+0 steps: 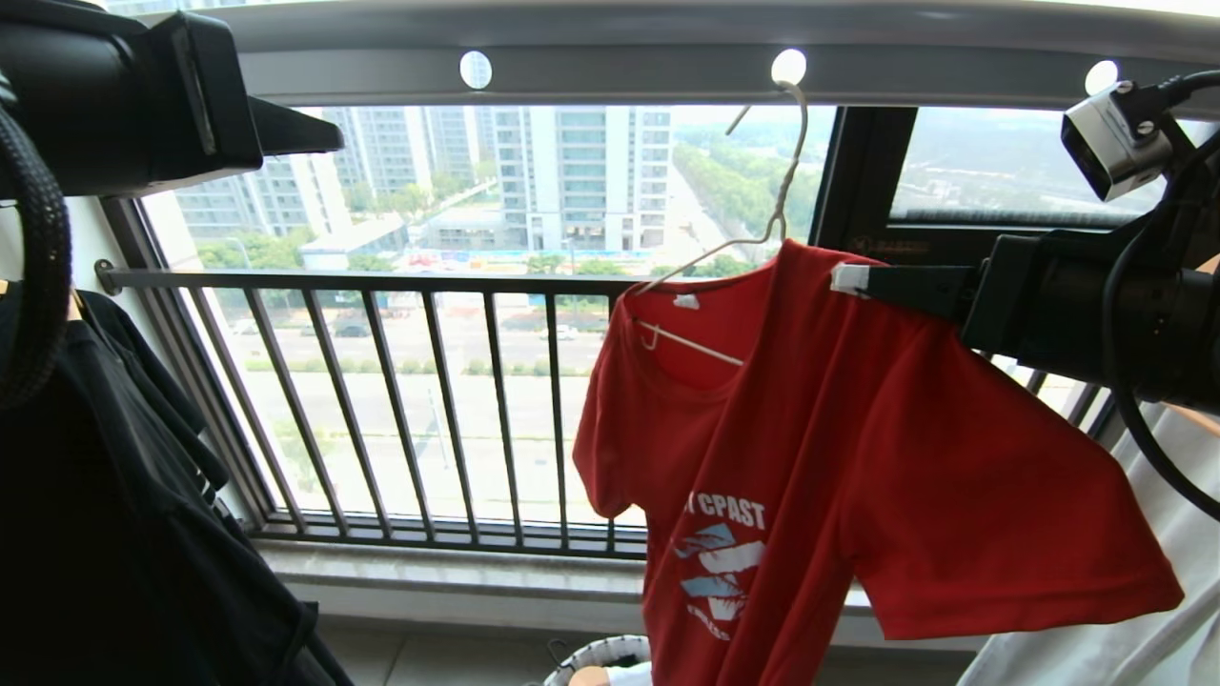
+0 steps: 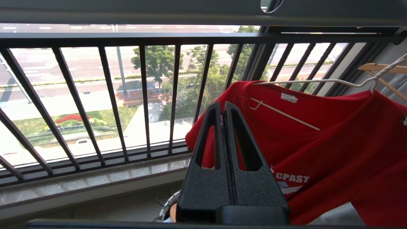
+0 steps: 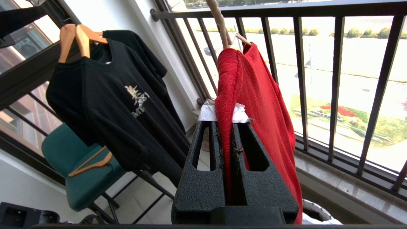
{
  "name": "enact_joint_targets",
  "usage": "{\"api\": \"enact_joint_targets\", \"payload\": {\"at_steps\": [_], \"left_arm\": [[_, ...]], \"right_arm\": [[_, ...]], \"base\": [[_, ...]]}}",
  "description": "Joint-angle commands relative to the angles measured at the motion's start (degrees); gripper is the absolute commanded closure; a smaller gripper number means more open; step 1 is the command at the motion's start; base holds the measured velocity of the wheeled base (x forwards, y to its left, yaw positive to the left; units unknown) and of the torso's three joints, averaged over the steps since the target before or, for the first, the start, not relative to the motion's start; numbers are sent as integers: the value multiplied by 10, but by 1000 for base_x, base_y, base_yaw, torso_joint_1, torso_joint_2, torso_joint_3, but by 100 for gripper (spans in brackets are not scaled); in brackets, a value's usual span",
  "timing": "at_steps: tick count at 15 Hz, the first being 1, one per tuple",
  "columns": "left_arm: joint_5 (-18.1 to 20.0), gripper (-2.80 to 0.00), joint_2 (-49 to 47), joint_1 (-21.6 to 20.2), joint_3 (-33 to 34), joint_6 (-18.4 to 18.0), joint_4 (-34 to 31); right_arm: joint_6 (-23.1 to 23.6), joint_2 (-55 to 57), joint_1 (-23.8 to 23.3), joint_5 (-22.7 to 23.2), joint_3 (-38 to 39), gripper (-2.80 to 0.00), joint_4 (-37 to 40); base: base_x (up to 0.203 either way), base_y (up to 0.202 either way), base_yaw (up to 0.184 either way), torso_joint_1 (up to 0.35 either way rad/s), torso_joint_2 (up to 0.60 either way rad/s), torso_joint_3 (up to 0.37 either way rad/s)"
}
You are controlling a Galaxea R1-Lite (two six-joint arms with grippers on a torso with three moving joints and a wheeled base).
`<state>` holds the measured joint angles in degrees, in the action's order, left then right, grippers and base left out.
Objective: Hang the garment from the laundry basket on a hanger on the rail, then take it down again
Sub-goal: Hang the clothes rack on the clothesline, then take the clothes off the clothes rack
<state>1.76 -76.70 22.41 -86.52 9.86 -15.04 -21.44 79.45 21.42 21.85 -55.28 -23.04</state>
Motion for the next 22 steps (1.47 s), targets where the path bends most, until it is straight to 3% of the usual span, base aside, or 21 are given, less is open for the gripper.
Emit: {"api": "enact_joint_targets", "payload": {"at_steps": [1,8,11,12,22], "left_arm": [[0,0,1,0,0,1,-1],[0,0,6,1,0,1,-1],[1,0,4,1,0,1,-2],[2,0,2,1,-1,1,-2],[2,0,-2,21,-8,3,-7]], "right_arm": [[0,-11,0,1,5,-280,-1],[19,-76,0,-2,7,-280,31],[65,-101,0,-46,-5,-280,94],[78,-103,0,-56,-12,0,109],[137,-100,19,-64,-160,0,317]], "base": [[0,0,0,0,0,0],[0,0,0,0,0,0],[0,0,0,0,0,0],[0,0,0,0,0,0],[0,0,0,0,0,0]]}}
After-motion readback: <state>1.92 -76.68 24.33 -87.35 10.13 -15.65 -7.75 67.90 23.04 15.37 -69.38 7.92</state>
